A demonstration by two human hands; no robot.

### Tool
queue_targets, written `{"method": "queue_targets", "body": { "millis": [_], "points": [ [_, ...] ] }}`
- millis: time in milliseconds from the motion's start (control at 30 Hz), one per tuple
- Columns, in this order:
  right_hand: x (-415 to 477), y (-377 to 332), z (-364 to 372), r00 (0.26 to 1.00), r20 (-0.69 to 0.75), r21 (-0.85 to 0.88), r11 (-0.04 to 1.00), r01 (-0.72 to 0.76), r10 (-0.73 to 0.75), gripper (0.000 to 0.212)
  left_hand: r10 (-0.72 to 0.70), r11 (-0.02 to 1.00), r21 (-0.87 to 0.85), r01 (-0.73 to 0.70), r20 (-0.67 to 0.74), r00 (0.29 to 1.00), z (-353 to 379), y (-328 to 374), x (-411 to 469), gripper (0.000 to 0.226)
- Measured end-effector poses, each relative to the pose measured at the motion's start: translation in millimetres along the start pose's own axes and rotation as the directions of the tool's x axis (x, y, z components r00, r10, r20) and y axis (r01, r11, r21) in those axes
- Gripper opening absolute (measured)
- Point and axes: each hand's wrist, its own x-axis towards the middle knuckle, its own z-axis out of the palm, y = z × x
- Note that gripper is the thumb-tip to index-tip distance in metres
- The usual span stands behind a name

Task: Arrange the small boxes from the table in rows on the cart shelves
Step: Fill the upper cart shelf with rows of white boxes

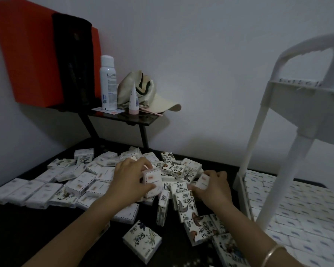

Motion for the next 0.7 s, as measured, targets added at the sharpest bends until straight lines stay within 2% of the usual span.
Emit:
{"method": "queue_targets", "body": {
  "millis": [100,200,300,433,567,700],
  "points": [
    [-6.0,-1.4,-3.2,0.998,-0.054,0.008,1.0,0.024,-0.024,0.075,-0.056,0.971,-0.233,0.06,0.024,0.998,-13.3,6.6,-3.1,0.038],
    [-16.9,-7.5,-14.5,0.982,-0.148,0.046,0.991,0.123,-0.115,0.07,-0.104,0.901,-0.418,0.113,0.044,0.994,-27.3,16.4,-10.5,0.035],
    [-36.0,-20.5,-35.7,0.964,-0.151,0.207,0.946,0.248,-0.22,0.057,-0.111,0.877,-0.464,0.122,0.05,0.993,-38.4,26.3,-15.2,0.032],
    [-72.7,-41.5,-71.2,0.927,-0.09,0.462,0.809,0.363,-0.364,0.045,-0.108,0.826,-0.548,0.133,0.077,0.991,-55.4,44.3,-20.1,0.027],
    [-104.9,-53.1,-112.9,0.869,-0.092,0.484,0.741,0.466,-0.486,0.025,-0.046,0.756,-0.648,0.092,0.088,0.995,-80.1,74.5,-26.9,0.025],
    [-131.3,-59.4,-165.2,0.831,-0.08,0.511,0.693,0.508,-0.55,0.025,0.072,0.728,-0.684,-0.038,0.021,0.997,-111.0,117.5,-30.8,0.031]
  ]
}}
